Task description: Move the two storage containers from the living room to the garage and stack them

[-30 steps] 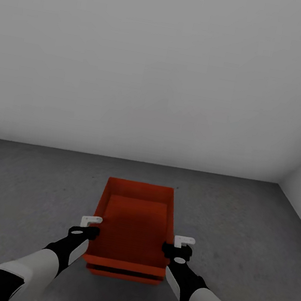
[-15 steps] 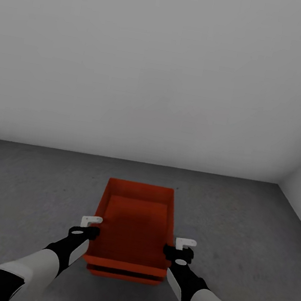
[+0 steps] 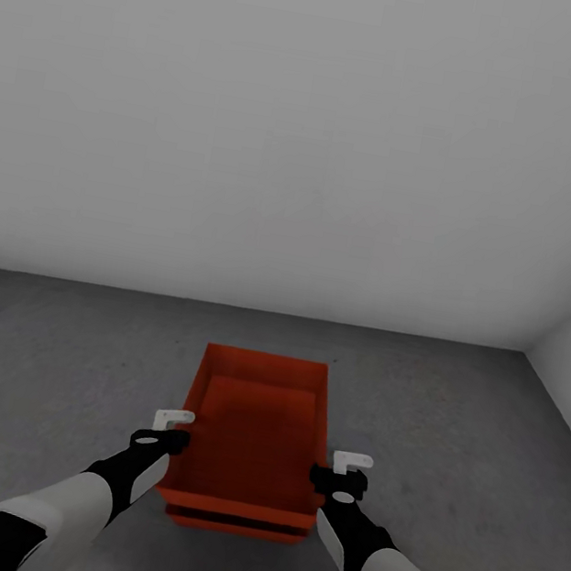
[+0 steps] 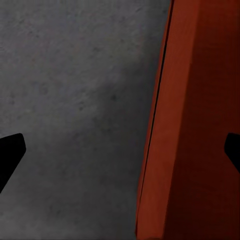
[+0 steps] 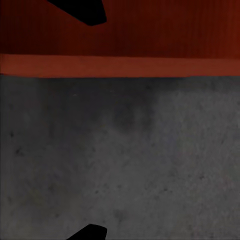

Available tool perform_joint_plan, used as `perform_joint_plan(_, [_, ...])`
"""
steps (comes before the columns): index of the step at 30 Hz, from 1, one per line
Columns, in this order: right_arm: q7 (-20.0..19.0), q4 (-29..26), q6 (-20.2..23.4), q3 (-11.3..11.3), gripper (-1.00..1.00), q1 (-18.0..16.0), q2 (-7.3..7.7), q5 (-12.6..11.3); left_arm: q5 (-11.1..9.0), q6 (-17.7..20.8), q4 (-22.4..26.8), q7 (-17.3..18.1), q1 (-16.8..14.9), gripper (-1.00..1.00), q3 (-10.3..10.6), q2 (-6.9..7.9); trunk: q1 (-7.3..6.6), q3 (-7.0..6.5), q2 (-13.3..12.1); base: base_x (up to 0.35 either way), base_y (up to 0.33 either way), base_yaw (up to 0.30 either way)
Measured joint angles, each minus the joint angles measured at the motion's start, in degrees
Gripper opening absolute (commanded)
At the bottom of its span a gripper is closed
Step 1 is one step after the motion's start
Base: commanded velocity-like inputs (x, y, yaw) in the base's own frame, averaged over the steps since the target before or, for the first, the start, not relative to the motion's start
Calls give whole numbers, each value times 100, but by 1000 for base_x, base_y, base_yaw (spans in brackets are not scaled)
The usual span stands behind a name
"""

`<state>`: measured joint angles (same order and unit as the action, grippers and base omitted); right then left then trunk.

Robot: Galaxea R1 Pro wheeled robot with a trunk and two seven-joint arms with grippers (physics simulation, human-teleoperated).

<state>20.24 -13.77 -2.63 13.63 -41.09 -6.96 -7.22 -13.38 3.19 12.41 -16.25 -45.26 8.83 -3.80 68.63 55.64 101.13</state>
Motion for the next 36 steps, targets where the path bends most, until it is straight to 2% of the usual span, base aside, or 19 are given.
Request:
perform_joint_plan(27, [-43, -9, -19, 0, 100, 0, 34, -6, -8, 0, 5, 0, 0, 100, -8, 47, -593, -485, -1083, 0, 0, 0])
perform_joint_plan(30, [-56, -9, -17, 3, 100, 0, 132, -14, -6, 0, -3, 0, 0, 100, -9, 51, -659, -539, -1203, 0, 0, 0])
perform_joint_plan(36, [-60, -9, -17, 1, 100, 0, 220, -9, -6, 0, -9, 0, 0, 100, -11, 59, -791, -646, -1444, 0, 0, 0])
